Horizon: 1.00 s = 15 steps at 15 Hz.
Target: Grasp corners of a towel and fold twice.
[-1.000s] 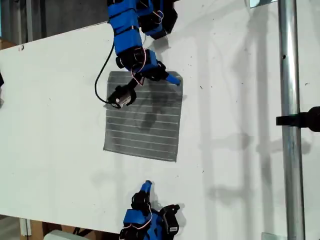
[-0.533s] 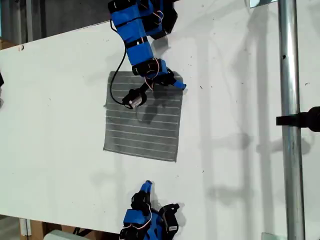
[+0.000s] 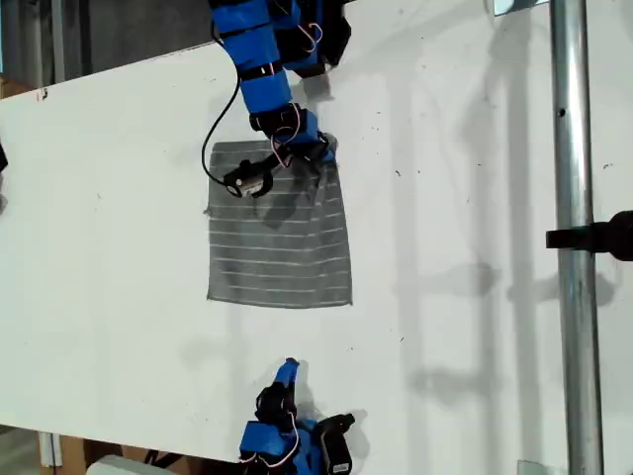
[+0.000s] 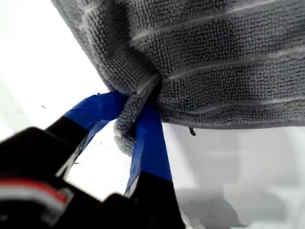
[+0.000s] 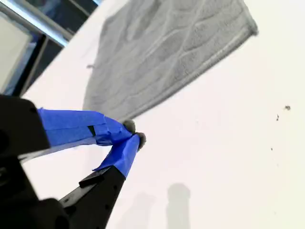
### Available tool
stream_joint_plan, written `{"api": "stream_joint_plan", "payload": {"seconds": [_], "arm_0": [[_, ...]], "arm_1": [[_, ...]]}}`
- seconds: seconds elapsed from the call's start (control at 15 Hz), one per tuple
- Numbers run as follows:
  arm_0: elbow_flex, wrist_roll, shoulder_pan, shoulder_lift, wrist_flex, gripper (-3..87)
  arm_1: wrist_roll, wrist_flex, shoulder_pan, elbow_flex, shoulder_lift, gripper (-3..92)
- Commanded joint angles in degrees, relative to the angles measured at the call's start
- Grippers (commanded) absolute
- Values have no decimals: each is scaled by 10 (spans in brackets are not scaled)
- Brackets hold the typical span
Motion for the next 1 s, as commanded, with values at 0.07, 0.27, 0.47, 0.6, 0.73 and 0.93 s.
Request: {"api": "stream_joint_plan", "payload": {"seconds": [0.07, 0.27, 0.47, 0.6, 0.73, 0.93], "arm_0": [[-250, 25, 46, -305, -26, -23], [-564, 144, 91, -600, 31, 0], [-840, 301, 91, -870, 158, 49], [-992, 436, 95, -1022, 214, 65], [-1058, 487, 88, -1106, 223, 211], [-1075, 546, 54, -1122, 219, 396]], "arm_1": [[-3, -25, 2, 14, 48, -2], [-1, -27, -4, 11, 41, -2], [-3, -30, -4, 11, 40, -2], [-5, -30, -4, 11, 40, -2], [-3, -32, -5, 13, 40, -2], [-1, -35, -9, 16, 40, -2]]}}
